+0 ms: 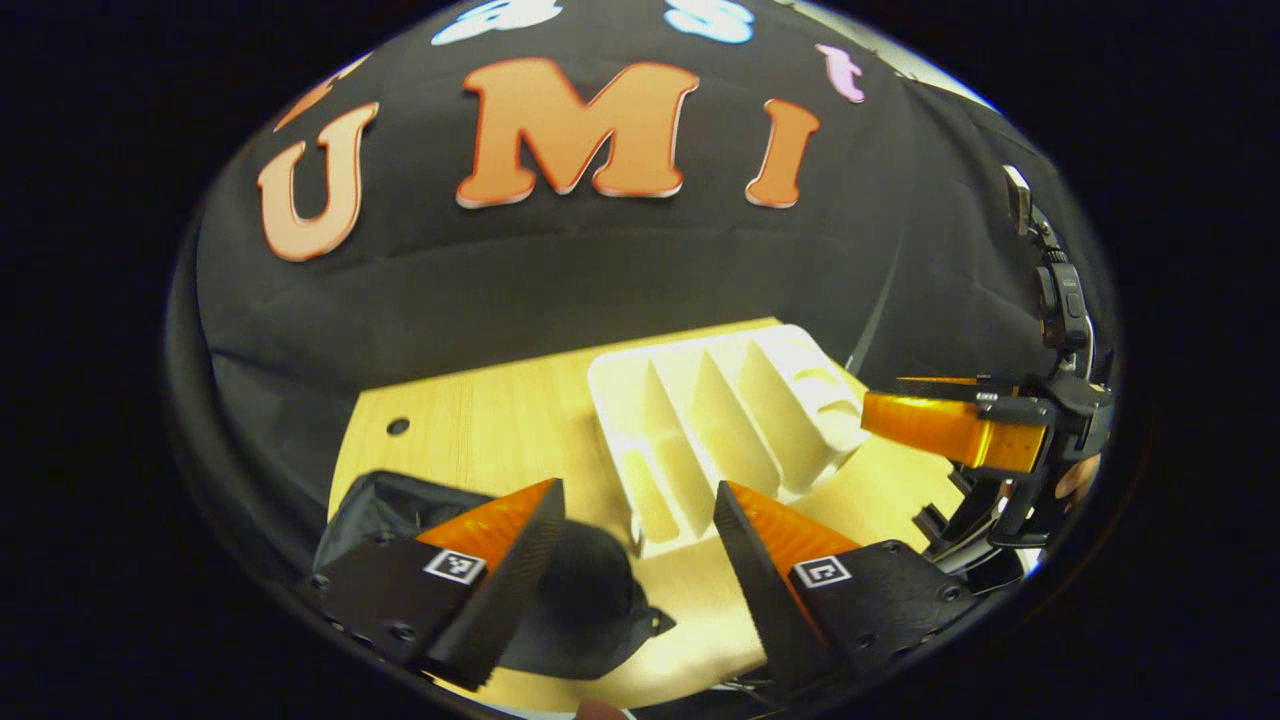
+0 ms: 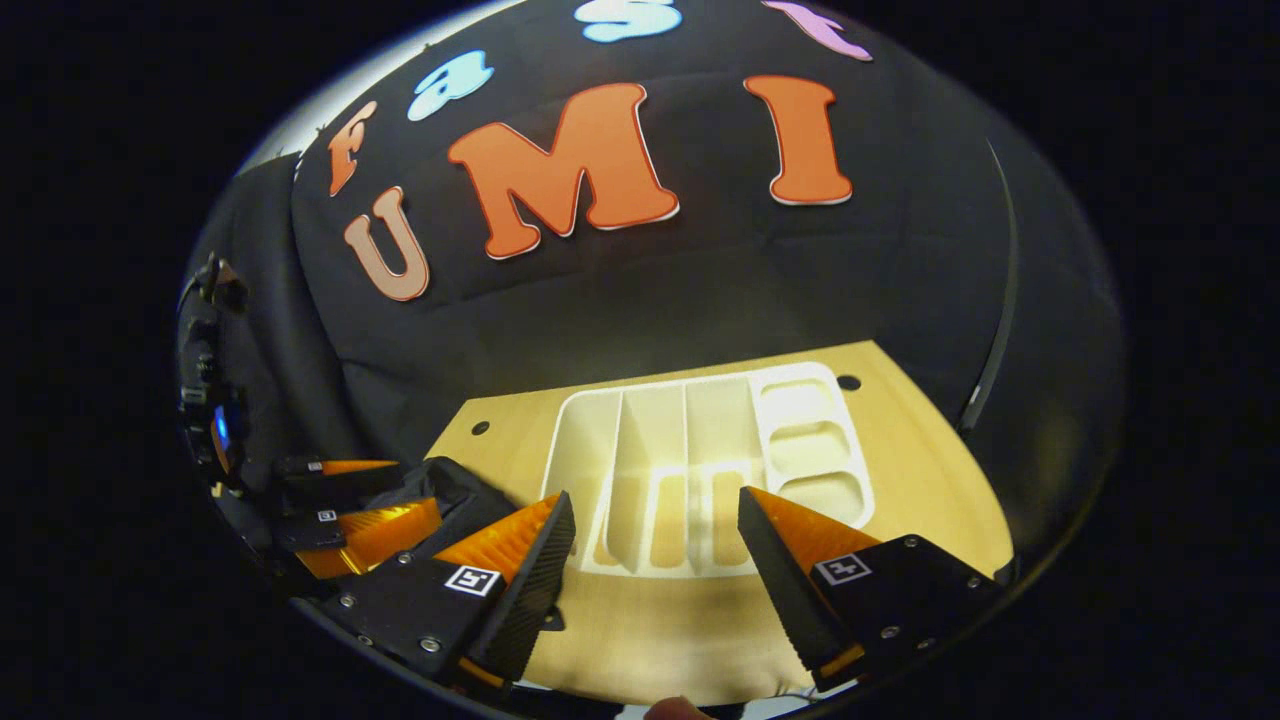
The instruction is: Open the schoolbag, grab two books from the bookshelf and put them into the schoolbag.
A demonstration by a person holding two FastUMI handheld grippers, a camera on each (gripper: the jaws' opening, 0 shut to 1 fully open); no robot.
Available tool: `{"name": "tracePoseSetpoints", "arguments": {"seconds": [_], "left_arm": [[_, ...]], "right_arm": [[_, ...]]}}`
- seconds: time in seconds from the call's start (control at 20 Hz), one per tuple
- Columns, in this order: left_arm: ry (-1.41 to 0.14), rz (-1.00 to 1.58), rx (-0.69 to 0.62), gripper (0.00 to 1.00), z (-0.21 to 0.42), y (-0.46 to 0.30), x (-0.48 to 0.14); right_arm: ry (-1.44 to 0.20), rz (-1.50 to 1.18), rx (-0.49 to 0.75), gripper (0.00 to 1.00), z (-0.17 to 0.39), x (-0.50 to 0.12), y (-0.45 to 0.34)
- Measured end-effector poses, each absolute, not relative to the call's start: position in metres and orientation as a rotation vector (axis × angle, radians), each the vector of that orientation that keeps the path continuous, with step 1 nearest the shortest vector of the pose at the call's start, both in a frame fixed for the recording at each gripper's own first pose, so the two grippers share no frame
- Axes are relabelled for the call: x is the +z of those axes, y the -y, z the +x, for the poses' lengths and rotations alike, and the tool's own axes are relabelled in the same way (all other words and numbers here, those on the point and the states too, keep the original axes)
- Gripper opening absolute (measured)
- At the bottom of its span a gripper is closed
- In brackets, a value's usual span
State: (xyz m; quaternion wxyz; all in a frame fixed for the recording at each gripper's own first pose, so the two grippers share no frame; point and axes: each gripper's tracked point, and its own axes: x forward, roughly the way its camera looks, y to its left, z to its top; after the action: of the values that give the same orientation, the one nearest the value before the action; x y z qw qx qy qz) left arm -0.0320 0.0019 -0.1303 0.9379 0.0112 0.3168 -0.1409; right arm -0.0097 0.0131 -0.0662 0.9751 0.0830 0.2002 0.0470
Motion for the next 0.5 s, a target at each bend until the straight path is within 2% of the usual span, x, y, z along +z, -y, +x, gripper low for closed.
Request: {"name": "tracePoseSetpoints", "arguments": {"seconds": [0.05,0.25,0.5], "left_arm": [[-0.599,0.015,-0.273,0.99,-0.03,0.011,-0.118],[-0.426,-0.005,-0.186,0.99,-0.036,0.046,-0.067],[-0.204,0.013,-0.021,0.96,-0.051,0.077,-0.009]], "right_arm": [[-0.372,0.126,0.082,0.98,-0.011,-0.06,-0.004],[-0.258,0.042,0.074,0.98,-0.028,-0.033,0.032],[-0.091,-0.02,0.125,0.98,-0.048,0.007,0.058]]}}
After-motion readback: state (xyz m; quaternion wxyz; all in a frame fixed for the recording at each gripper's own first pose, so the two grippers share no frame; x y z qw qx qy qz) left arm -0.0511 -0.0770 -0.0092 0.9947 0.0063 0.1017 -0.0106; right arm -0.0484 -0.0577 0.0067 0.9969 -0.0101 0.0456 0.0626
